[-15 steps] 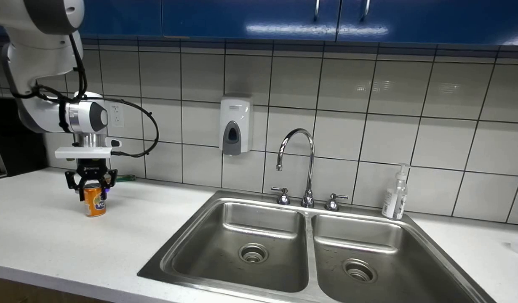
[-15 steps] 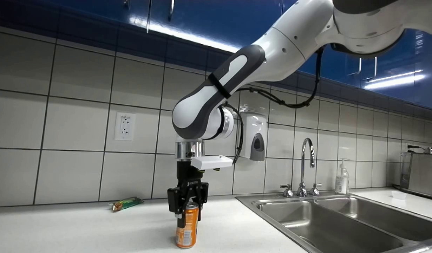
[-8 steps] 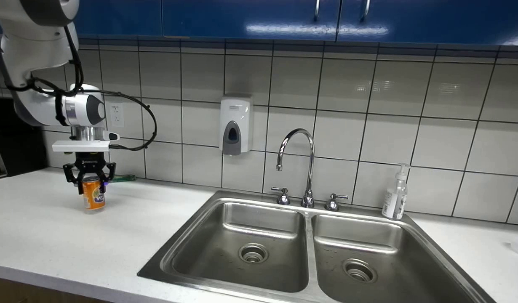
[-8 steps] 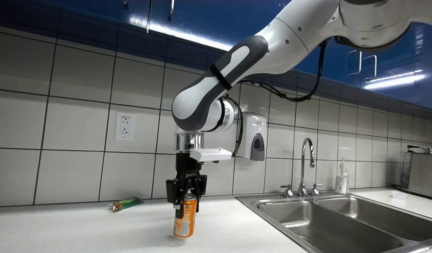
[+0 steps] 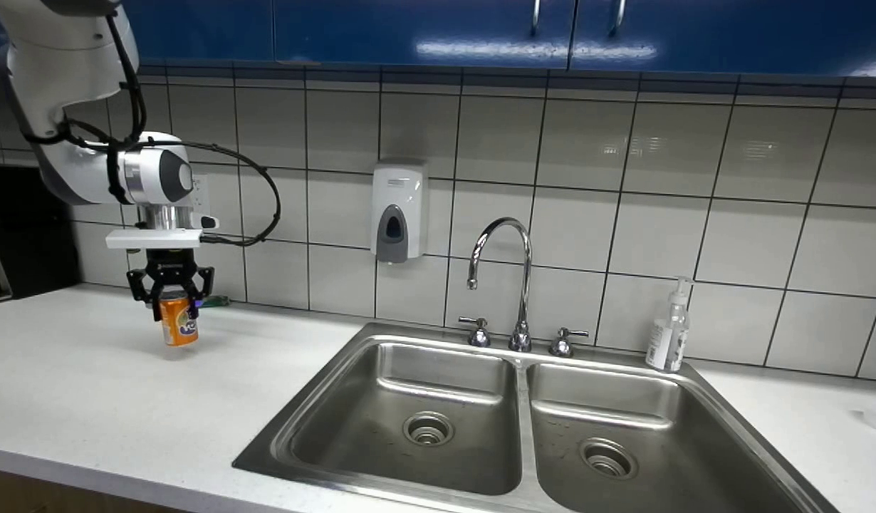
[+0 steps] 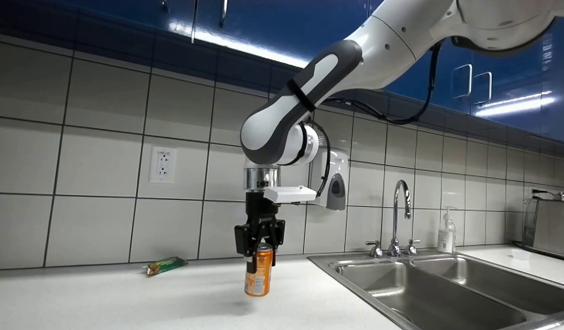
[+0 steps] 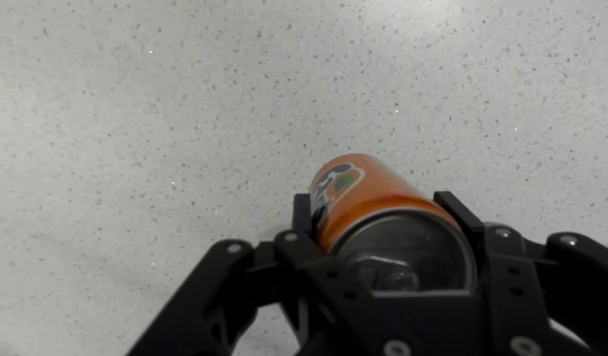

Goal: Put the orange can in the sink on the left.

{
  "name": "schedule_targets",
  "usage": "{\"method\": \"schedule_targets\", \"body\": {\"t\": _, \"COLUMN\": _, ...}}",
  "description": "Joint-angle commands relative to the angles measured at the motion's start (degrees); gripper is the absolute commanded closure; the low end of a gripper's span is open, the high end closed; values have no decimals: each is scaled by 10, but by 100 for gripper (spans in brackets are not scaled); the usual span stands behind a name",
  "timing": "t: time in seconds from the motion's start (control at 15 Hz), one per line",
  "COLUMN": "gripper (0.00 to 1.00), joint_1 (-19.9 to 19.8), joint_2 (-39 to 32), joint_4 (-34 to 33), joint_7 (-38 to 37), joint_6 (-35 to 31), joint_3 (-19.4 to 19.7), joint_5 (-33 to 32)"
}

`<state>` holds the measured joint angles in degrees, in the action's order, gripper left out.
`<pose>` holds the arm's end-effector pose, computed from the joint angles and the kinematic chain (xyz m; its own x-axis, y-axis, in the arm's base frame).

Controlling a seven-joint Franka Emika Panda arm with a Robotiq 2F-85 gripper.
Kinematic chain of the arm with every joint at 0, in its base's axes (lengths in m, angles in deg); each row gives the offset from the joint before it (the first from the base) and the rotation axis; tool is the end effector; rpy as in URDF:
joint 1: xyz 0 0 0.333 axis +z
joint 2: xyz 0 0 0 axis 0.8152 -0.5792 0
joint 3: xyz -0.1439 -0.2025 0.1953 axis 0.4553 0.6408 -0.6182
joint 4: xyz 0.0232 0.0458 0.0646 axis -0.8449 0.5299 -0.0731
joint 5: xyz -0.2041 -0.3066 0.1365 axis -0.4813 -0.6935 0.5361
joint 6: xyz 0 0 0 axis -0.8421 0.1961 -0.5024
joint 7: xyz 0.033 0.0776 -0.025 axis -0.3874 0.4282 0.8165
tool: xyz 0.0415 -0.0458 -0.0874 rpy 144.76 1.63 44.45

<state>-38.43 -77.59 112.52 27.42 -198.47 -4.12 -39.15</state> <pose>0.5718 0.2632 0.2723 0.8598 0.5044 -0.0790 0.5076 -0.8612 0.0260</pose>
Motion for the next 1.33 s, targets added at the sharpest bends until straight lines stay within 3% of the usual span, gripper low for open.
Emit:
{"method": "schedule_targets", "body": {"t": 0.0, "gripper": 62, "joint_1": -14, "joint_2": 48, "joint_4": 47, "joint_7": -12, "joint_6": -13, "joint_3": 6, "joint_5": 2}}
{"method": "schedule_targets", "body": {"t": 1.27, "gripper": 62, "joint_1": -125, "joint_2": 188, "joint_4": 214, "joint_7": 24, "joint_6": -69, "joint_3": 63, "joint_5": 53}}
